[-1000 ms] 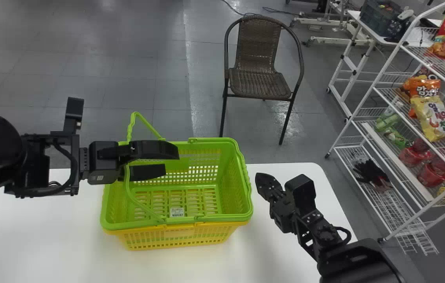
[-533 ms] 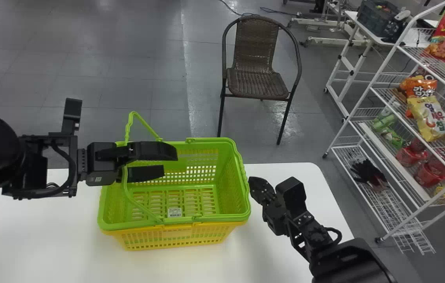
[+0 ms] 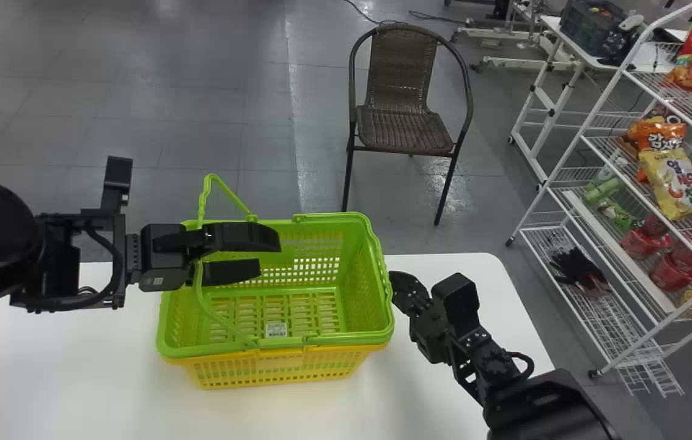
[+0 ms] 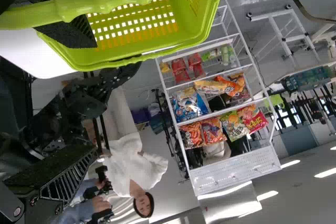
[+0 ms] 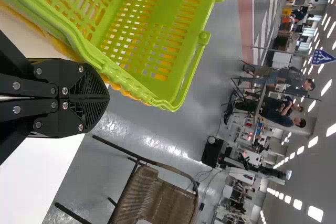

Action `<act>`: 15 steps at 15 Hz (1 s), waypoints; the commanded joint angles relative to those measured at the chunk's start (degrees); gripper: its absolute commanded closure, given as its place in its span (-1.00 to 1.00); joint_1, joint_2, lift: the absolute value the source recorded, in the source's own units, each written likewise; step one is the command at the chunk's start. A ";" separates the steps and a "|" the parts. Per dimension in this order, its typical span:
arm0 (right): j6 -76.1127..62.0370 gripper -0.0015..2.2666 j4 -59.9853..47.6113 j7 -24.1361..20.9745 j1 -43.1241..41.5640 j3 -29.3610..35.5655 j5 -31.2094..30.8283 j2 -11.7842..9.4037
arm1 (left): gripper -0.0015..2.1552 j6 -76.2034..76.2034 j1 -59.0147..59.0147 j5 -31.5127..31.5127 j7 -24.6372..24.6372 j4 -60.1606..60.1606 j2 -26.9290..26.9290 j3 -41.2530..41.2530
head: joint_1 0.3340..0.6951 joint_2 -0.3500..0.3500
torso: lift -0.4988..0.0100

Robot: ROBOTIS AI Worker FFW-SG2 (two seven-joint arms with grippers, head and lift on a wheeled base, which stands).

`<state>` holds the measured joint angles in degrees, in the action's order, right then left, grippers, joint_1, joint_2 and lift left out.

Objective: Grasp handle with right gripper to insert into left gripper then lift and swing left to center

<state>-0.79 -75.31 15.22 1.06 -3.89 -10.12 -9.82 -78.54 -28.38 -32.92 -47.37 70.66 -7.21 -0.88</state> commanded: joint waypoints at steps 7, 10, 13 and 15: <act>0.92 0.99 -3.71 0.34 1.23 -0.51 1.51 0.33 | -0.88 -0.18 0.08 -1.10 0.43 0.71 0.09 0.26 | 1.00 -0.49 | 0.96; 1.63 0.99 -4.58 0.34 1.49 -0.95 1.42 0.33 | -0.88 -0.18 -1.07 -1.27 1.14 0.88 0.35 1.05 | 1.00 -0.48 | 0.96; 2.51 0.99 -5.46 0.34 1.76 -1.30 1.51 0.33 | -0.88 -0.18 -2.74 -0.83 1.40 0.35 0.35 2.28 | 1.00 -0.49 | 0.96; 3.21 0.99 -5.99 0.34 1.84 -1.47 1.42 0.33 | -0.88 0.00 -3.62 -0.30 1.66 0.09 0.62 2.98 | 1.00 -0.49 | 0.96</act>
<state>1.94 -80.88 15.56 2.86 -5.23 -8.66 -9.49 -78.64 -31.32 -33.59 -45.79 70.93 -6.73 1.62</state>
